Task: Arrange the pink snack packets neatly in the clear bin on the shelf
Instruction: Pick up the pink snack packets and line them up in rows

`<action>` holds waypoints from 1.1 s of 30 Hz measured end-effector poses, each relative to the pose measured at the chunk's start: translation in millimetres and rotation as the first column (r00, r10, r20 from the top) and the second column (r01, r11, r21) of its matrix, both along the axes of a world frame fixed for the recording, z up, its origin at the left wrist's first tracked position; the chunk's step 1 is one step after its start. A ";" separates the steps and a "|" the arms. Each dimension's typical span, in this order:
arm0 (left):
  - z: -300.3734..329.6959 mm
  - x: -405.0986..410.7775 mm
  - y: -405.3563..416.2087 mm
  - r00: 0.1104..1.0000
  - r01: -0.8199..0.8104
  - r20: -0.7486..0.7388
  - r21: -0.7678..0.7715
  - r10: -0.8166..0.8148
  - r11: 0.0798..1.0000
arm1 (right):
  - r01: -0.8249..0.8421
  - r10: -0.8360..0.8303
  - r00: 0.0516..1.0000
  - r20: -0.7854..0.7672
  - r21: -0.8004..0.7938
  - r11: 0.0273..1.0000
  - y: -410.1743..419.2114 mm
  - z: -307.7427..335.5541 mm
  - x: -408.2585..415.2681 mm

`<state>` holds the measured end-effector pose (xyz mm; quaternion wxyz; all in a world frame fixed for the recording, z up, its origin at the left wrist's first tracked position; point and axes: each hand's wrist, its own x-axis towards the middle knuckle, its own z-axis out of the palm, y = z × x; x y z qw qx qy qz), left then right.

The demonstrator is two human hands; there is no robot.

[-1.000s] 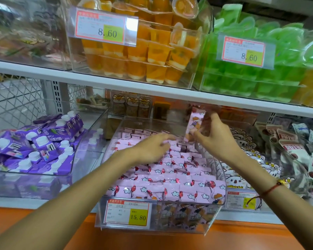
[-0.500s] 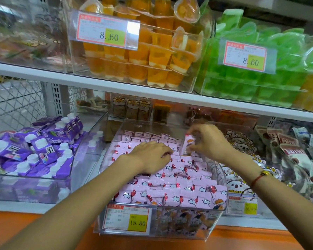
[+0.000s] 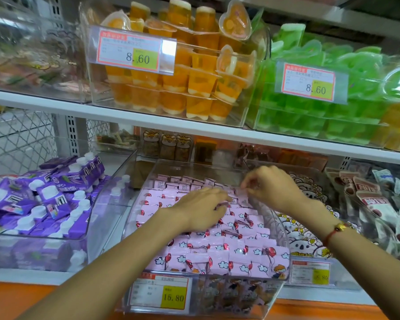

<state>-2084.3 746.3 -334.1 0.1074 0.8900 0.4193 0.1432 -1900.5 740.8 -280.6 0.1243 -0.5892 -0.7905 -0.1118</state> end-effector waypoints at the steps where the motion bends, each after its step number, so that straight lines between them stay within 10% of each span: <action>1: -1.0 2.3 -1.4 0.999 0.031 -0.023 -0.022 -0.032 0.999 | 0.024 -0.025 0.999 0.031 0.018 1.000 -1.0 1.4 1.7; 11: -4.0 4.6 -1.2 0.985 0.085 -0.147 -0.055 -0.093 0.995 | 0.046 -0.022 0.948 0.318 -0.069 0.997 6.8 -10.6 -11.6; 17: -5.6 4.6 -1.3 0.980 0.079 -0.176 -0.050 -0.087 0.996 | 0.018 -0.020 0.989 0.148 0.013 1.000 7.9 -15.5 3.0; 20: -5.2 4.6 -1.6 0.979 0.075 -0.184 -0.049 -0.083 0.996 | 0.008 0.021 0.983 -0.180 0.161 0.987 0.8 -23.5 6.5; 25: -2.7 4.7 -4.1 0.993 0.050 0.113 -0.253 -0.022 0.966 | 0.178 0.220 0.697 -0.682 0.462 0.869 -20.6 -15.4 0.2; 28: 13.8 5.2 -4.7 0.871 0.036 0.460 -0.409 0.172 0.912 | 0.291 0.183 0.529 -0.829 0.380 0.878 -23.7 -11.2 -4.0; 33: 33.4 -5.8 -6.0 0.814 0.109 0.554 -0.445 0.177 0.889 | 0.208 0.014 0.230 -0.973 0.063 0.976 -16.8 -10.2 -15.3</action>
